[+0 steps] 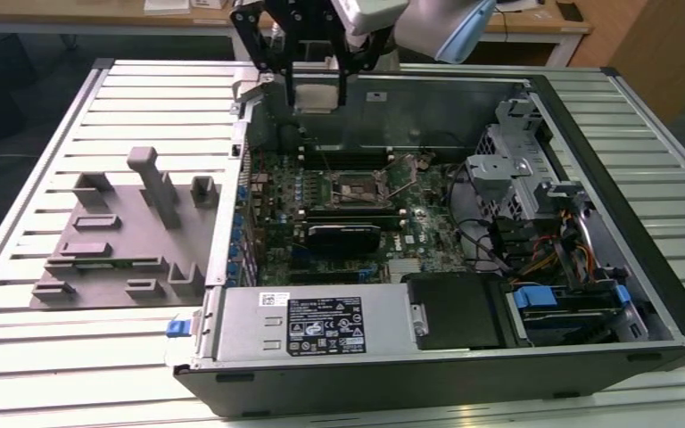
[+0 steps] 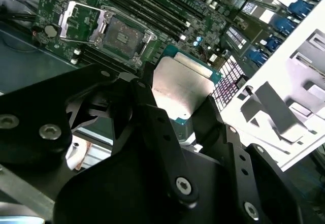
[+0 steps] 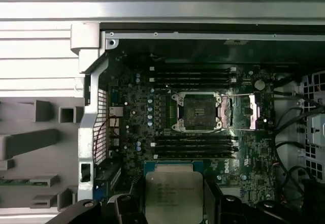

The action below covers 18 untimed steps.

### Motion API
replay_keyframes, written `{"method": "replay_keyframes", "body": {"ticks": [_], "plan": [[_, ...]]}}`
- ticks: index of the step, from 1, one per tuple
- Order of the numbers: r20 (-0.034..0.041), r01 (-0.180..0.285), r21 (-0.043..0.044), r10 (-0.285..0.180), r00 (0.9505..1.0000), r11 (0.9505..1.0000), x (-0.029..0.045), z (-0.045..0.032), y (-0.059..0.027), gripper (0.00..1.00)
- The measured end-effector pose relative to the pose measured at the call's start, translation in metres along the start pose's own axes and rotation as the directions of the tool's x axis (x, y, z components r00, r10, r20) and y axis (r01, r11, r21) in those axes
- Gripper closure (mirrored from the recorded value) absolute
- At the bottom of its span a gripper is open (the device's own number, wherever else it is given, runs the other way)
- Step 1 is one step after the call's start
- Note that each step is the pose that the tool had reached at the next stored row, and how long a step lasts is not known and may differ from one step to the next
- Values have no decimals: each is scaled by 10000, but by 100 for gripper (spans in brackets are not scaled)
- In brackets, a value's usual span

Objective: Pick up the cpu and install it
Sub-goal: 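Pick up the cpu and move it towards the insertion slot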

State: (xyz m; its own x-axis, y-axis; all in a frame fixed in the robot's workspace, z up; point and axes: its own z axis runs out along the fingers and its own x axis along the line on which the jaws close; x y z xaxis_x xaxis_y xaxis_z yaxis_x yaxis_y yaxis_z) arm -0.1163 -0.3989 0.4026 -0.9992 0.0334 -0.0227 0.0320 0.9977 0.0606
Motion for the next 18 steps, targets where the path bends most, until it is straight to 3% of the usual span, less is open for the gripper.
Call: {"method": "replay_keyframes", "body": {"ticks": [18], "plan": [[0,0,2,0,10000,10000,-92,311,-16,45]]}}
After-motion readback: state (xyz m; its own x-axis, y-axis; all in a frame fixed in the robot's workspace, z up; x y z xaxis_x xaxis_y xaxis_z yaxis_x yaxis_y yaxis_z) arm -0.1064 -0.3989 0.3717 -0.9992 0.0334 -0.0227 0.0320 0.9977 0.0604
